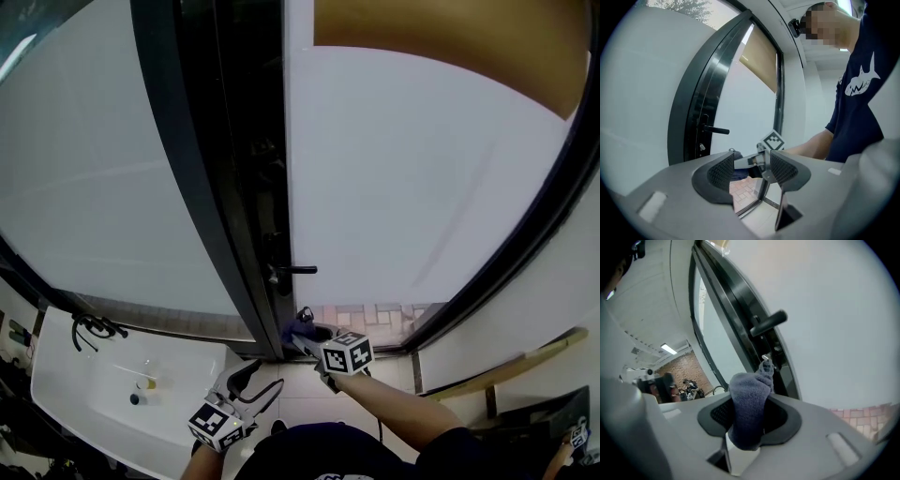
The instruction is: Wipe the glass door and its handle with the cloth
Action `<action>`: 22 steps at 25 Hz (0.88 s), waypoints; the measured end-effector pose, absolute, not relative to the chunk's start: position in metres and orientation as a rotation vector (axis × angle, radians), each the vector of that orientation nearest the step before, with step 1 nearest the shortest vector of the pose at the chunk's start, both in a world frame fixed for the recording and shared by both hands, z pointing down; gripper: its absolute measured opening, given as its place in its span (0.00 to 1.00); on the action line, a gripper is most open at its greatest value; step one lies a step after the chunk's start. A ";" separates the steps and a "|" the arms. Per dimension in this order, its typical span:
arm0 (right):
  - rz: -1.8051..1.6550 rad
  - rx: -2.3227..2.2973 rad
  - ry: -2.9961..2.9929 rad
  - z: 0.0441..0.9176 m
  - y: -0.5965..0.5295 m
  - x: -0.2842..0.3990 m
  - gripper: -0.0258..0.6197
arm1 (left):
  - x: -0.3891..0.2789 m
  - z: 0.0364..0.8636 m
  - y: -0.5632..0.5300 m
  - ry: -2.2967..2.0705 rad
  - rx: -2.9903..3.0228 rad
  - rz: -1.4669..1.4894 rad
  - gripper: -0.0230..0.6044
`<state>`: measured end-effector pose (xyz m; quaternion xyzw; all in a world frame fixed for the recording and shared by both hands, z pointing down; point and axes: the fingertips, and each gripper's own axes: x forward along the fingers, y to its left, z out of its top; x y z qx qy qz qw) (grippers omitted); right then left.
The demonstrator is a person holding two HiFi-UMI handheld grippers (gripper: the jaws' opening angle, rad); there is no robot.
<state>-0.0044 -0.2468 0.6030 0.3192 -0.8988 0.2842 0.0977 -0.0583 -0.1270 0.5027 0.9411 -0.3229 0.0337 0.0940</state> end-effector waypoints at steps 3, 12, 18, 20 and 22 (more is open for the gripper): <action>0.788 0.940 -2.730 0.580 -0.209 0.029 0.26 | -0.041 0.501 -0.122 -0.958 2.781 0.088 0.41; 0.557 0.956 -2.811 0.555 -0.119 0.129 0.26 | 0.021 0.520 -0.086 -0.972 2.708 0.120 0.41; 0.579 0.992 -2.854 0.549 -0.068 0.160 0.26 | 0.050 0.526 -0.049 -0.918 2.715 0.174 0.41; 0.602 1.009 -2.861 0.551 -0.049 0.164 0.26 | 0.062 0.521 -0.035 -0.877 2.736 0.180 0.41; 0.575 1.034 -2.849 0.553 -0.027 0.165 0.26 | 0.073 0.516 -0.016 -0.821 2.771 0.183 0.41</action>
